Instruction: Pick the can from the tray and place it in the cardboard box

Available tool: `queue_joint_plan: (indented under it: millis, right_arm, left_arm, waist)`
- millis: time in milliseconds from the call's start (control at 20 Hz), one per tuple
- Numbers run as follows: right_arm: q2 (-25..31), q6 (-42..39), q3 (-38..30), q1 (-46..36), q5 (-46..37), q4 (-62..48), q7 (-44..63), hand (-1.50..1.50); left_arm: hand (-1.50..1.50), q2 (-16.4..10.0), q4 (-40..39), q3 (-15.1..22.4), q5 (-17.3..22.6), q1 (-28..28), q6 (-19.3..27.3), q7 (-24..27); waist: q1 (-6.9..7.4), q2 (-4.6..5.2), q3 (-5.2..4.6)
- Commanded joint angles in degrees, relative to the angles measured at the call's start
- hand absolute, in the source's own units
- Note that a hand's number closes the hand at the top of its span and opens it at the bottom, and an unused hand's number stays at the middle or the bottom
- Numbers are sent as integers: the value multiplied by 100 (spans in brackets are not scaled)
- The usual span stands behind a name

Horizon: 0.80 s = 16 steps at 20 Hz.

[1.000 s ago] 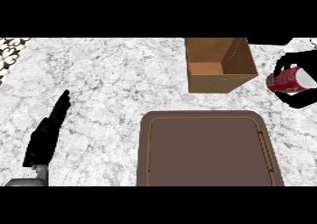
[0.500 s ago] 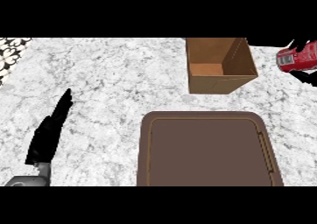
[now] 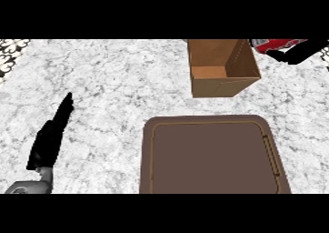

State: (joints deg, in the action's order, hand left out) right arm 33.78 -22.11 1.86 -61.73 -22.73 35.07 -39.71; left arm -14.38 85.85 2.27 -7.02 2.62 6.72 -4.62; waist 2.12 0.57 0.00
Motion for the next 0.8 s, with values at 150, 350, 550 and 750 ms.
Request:
queue_joint_plan:
  millis: [150, 350, 550, 750]
  right_arm:
    - [-914, 256, 254, -668, -423, -569, 412, 150]
    - [-1381, 404, 433, -864, -701, -917, 614, 150]
    - [-1703, 870, 558, -1015, -1055, -1478, 664, 150]
    - [-2071, 1211, 635, -926, -1268, -1821, 864, 150]
  left_arm:
    - [0, -100, 71, -157, 57, -236, -147, 193]
    - [0, 47, 280, -65, 37, 18, -110, -357]
    - [0, -71, 199, -122, 30, -131, -250, 71]
    - [0, 130, 592, 29, -58, -366, -111, -164]
  waist:
    - [-18, -18, -2]
    - [-23, -12, 0]
    - [85, 33, 0]
    - [62, 16, 2]
